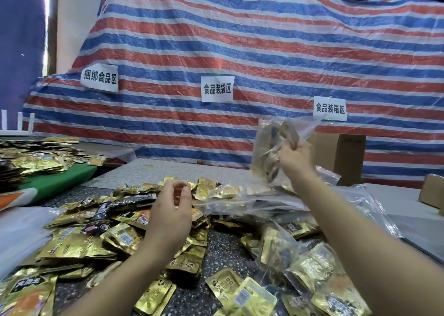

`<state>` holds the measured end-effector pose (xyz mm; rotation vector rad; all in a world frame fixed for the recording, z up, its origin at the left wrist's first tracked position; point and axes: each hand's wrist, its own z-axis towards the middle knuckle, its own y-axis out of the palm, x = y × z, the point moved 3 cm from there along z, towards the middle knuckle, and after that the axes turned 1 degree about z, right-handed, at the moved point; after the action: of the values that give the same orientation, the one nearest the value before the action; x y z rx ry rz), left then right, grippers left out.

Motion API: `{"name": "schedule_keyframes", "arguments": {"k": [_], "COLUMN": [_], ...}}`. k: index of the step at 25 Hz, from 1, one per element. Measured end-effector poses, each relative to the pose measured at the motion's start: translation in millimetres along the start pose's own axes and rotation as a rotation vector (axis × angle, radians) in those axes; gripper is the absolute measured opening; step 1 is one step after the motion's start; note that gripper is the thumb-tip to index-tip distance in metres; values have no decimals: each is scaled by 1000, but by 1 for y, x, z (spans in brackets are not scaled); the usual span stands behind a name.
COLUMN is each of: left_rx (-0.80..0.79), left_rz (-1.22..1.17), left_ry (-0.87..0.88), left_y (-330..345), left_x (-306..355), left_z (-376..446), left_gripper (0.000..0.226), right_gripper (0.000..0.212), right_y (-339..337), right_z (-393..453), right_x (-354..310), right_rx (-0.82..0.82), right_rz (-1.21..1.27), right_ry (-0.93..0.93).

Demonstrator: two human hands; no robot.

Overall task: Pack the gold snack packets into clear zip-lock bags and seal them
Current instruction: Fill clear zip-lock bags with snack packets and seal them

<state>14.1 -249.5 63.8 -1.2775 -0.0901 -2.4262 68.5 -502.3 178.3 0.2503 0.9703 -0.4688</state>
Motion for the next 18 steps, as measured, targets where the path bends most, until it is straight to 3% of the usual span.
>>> {"name": "schedule_keyframes", "arguments": {"k": [4,6,8,10,11,13,18], "left_rx": [-36,-48,-49,-53,-62,-70,-69], "left_rz": [30,17,36,27,20,18,48], "left_ry": [-8,-37,-71,-102,-118,-143,-146], "left_y": [8,11,13,13,13,13,15], "left_x": [-17,-26,-37,-46,-49,-53,-53], "left_z": [-4,-6,-6,-9,-10,-12,-18], "left_gripper": [12,12,12,13,14,15,12], "right_gripper": [34,43,45,39,54,85,122], "right_y": [-12,-11,-10,-13,-16,-20,-18], "right_z": [33,38,37,25,21,23,28], "right_x": [2,14,45,85,100,110,103], "right_rx": [117,57,-162,-407,-467,-490,-526], "right_rz": [-761,-1155,-1416,-1506,-1504,-1483,-1375], "right_ry": [-580,-717,-536,-259,-183,-147,-162]}}
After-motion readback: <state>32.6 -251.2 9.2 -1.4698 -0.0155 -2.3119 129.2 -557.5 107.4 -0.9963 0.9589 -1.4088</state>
